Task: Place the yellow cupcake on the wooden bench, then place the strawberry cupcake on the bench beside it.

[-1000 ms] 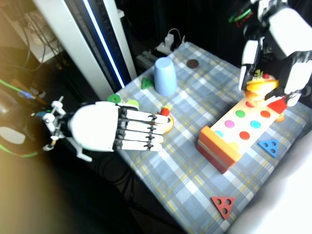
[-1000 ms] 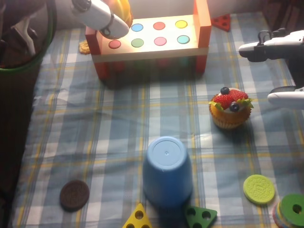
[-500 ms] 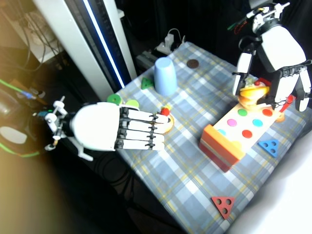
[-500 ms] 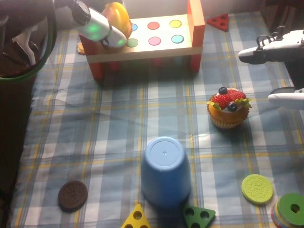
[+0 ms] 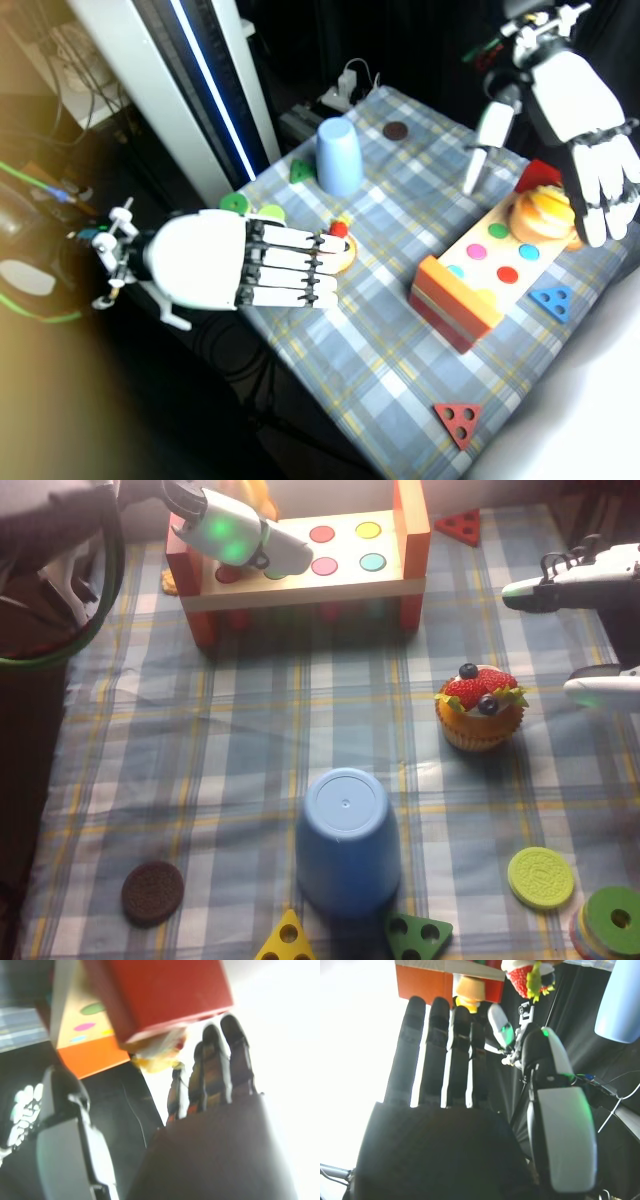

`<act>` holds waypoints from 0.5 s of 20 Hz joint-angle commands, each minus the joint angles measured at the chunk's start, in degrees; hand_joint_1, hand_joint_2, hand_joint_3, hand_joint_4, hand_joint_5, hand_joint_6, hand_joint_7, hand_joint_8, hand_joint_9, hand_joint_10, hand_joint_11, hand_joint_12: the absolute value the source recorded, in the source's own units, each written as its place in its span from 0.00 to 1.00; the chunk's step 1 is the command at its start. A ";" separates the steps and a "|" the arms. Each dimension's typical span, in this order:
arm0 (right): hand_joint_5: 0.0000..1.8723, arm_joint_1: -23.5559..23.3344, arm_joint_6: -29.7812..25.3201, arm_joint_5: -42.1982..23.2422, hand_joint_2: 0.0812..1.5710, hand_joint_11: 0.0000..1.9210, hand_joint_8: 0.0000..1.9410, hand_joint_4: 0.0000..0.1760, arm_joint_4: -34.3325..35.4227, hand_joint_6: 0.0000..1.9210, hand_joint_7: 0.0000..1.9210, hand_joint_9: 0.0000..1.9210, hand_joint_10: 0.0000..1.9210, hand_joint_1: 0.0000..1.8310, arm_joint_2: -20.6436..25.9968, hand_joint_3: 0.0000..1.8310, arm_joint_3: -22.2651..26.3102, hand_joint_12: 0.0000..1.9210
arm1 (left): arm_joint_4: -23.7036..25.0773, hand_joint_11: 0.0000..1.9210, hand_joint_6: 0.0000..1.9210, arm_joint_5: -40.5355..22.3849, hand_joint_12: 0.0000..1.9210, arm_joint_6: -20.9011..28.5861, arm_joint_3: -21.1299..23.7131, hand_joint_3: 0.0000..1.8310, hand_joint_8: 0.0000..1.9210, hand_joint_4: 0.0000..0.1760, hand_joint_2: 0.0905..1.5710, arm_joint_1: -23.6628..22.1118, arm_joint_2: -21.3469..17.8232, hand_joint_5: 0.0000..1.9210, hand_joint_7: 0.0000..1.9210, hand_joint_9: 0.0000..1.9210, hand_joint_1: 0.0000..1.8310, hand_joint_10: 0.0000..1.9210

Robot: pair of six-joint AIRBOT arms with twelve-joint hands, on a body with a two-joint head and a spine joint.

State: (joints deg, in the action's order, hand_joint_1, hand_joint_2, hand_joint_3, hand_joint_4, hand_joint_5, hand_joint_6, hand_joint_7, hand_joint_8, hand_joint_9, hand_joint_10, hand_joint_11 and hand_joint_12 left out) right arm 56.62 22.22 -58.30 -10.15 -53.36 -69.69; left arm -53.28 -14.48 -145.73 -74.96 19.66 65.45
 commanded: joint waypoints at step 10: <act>0.19 -7.85 -3.91 0.46 0.55 0.22 0.00 0.00 -7.80 0.00 0.27 0.30 0.00 0.43 -4.20 0.00 -3.07 0.18 | 32.94 0.00 0.00 -38.03 0.00 46.05 21.26 0.00 0.00 1.00 0.45 15.59 -16.86 0.00 0.00 0.00 0.52 0.00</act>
State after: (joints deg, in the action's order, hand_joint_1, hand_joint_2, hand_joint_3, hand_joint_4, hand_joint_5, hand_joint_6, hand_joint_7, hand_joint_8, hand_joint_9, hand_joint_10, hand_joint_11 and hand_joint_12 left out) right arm 49.43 18.74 -52.12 -20.56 -57.76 -72.77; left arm -20.86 -42.94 -98.98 -52.84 37.12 48.36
